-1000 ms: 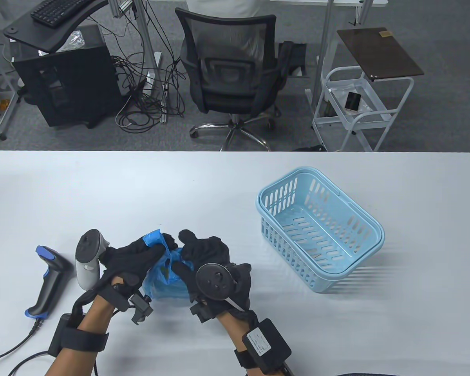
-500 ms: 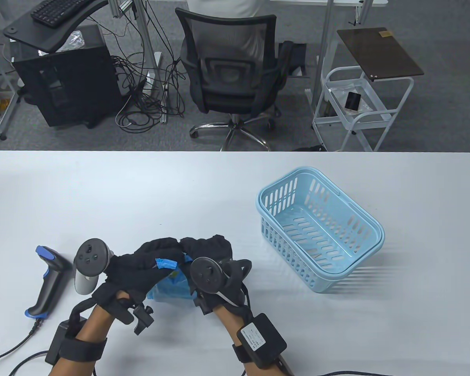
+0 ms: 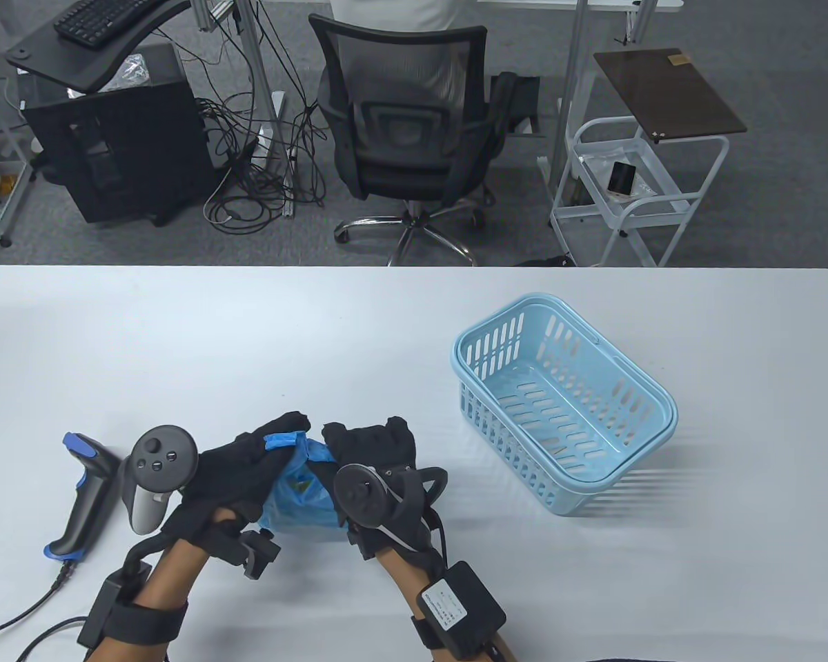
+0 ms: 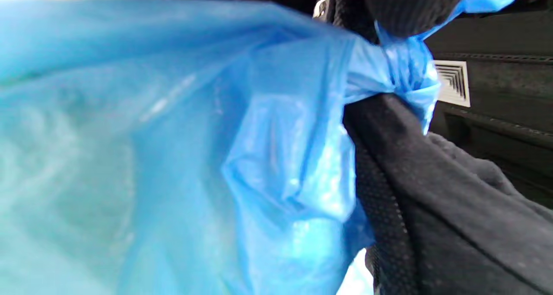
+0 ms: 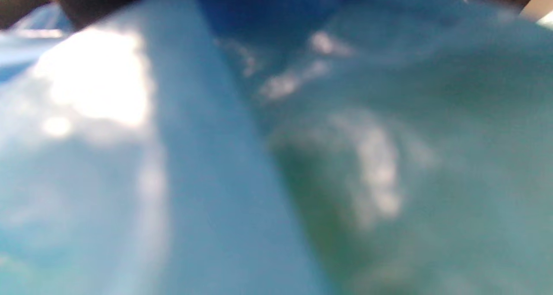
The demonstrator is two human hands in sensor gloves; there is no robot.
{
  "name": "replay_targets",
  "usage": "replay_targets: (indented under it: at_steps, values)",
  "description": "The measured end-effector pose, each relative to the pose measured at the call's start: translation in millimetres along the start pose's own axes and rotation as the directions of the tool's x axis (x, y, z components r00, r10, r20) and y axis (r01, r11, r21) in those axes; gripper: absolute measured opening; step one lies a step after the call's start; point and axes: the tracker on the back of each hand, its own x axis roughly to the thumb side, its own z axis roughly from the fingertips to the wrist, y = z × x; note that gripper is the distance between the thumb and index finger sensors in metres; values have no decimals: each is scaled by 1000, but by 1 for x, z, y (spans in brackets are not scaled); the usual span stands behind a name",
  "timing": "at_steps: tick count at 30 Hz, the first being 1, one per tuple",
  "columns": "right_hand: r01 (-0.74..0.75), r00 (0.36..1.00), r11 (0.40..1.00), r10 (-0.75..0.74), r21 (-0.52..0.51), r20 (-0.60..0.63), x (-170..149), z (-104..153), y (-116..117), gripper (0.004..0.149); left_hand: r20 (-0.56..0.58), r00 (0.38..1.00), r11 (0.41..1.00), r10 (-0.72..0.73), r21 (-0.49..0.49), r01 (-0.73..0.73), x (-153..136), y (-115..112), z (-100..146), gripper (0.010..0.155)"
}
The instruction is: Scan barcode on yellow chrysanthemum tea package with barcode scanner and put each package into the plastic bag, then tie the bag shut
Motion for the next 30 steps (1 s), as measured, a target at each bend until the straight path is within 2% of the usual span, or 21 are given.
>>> replay_targets:
  at_steps: [5,9,12,15,16,18,19,22,24,25,27,30]
  values:
    - [-49,998,999,48,7,39,1,3,0,59,-20,966,963,257,-76,-257,-10,-2,-4,51]
    - [-16,998,996,11,87,60,-3,5,3,72,19,946,940,324,-116,-320,-12,0,-7,48]
    - [98,994,979,-104,177,24,-13,3,1,82,42,932,924,361,-147,-352,-11,1,-8,47]
    - [284,959,939,-276,194,-66,-27,-1,-3,91,76,938,931,338,-173,-322,-10,2,-8,47]
    - [403,914,896,-386,186,-123,-34,-4,-5,89,80,933,925,350,-187,-331,-10,2,-9,46]
    - [535,842,827,-506,170,-187,-41,-8,-4,80,83,927,914,366,-219,-341,-10,0,-10,46]
    - [568,822,795,-535,213,-196,-42,-10,-1,78,84,924,909,372,-236,-344,-10,-1,-10,46]
    - [587,809,760,-555,280,-190,-37,-14,7,76,87,920,899,382,-264,-348,-10,-3,-10,46]
    - [613,790,736,-580,288,-201,-35,-17,8,73,89,920,899,381,-269,-346,-11,-2,-10,46]
    - [646,764,712,-608,277,-217,-34,-19,9,67,89,918,896,386,-272,-350,-12,0,-11,46]
    - [651,759,719,-613,243,-221,-32,-19,8,57,82,912,886,403,-286,-366,-13,1,-11,47]
    - [563,825,808,-537,172,-177,-30,-18,3,49,72,924,886,376,-318,-336,-13,0,-10,51]
